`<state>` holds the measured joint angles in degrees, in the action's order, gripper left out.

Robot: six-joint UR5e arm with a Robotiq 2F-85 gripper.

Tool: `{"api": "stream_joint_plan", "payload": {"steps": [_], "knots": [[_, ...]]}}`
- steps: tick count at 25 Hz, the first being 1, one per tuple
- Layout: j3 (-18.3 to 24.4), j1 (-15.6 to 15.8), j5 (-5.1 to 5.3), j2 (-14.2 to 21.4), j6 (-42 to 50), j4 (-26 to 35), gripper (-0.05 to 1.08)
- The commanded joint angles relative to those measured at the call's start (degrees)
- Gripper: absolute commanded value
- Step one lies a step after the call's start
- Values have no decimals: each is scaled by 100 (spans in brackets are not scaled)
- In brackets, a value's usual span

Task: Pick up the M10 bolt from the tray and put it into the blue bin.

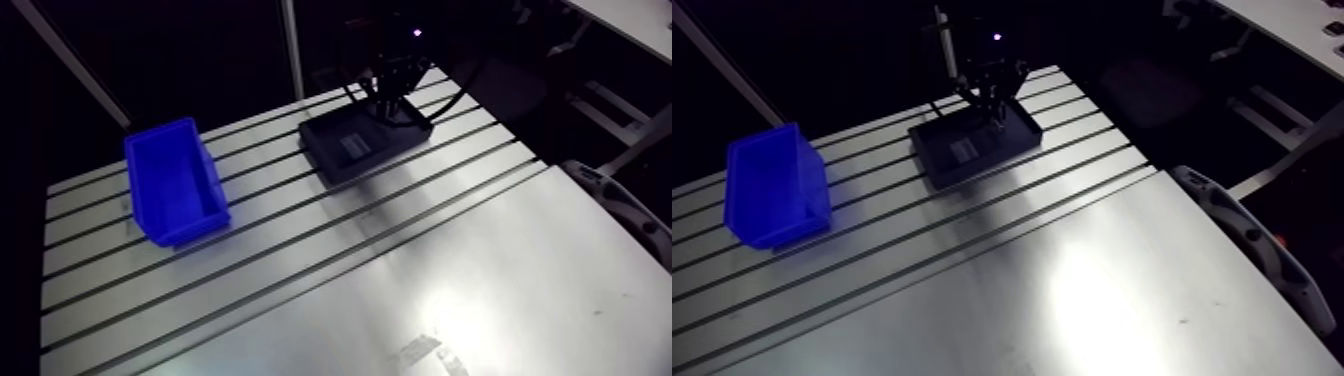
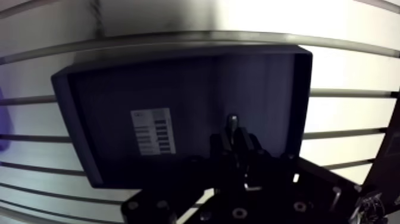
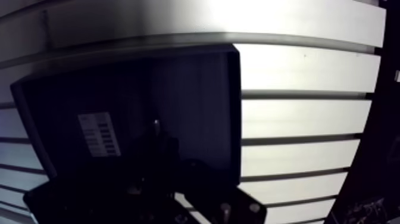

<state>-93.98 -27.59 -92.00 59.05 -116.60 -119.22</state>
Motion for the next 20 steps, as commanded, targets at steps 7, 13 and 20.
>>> {"api": "stream_joint_plan", "payload": {"steps": [7,13,20], "knots": [[-90,359,-50,883,-1063,790,107],[-239,517,125,1490,-2901,975,107],[-336,983,134,1833,-5037,1248,107]]}}
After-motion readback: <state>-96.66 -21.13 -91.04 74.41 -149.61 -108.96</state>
